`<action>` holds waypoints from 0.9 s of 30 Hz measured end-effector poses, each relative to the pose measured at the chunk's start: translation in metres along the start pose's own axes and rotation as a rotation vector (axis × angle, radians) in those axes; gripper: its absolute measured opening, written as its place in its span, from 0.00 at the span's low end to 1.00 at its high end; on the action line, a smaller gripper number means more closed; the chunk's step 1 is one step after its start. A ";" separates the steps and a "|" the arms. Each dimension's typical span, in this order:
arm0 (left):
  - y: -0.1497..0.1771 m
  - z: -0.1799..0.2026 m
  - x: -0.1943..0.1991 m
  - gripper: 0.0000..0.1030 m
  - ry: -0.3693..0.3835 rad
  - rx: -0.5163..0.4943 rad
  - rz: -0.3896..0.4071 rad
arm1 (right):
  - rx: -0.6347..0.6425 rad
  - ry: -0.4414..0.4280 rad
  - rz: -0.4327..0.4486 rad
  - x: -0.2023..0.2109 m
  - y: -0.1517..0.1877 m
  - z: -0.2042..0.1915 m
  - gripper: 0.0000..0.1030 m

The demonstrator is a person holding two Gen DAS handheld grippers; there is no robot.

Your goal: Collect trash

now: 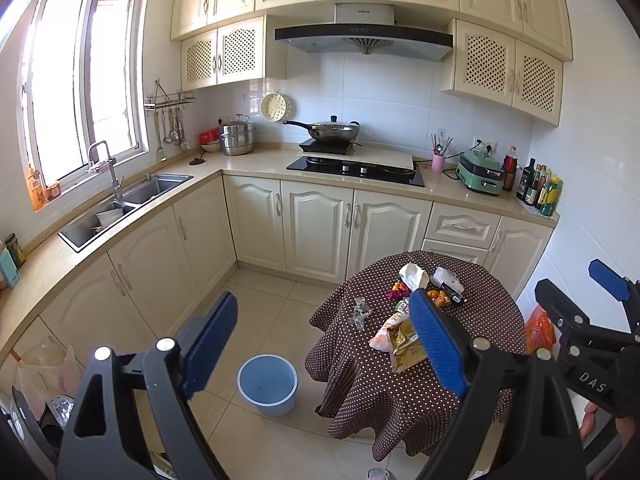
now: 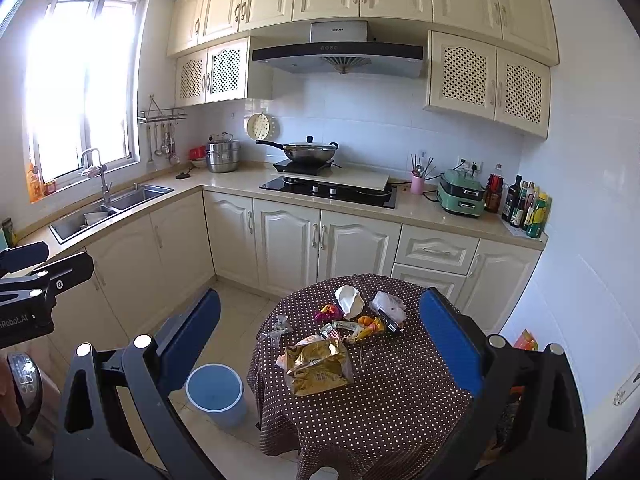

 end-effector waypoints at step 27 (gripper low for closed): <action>-0.001 -0.010 -0.009 0.83 0.003 -0.005 -0.014 | 0.006 -0.008 -0.011 -0.010 -0.003 -0.008 0.93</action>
Point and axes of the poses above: each gripper's, at about its wrist camera, not at the fingertips, and x roughly against the way its jaws point, z to its right, y to its underside, the point moved 1 cm from there along -x, roughly the way its jaws point, and after that the axes turned 1 degree about -x, right-handed, at the moved point
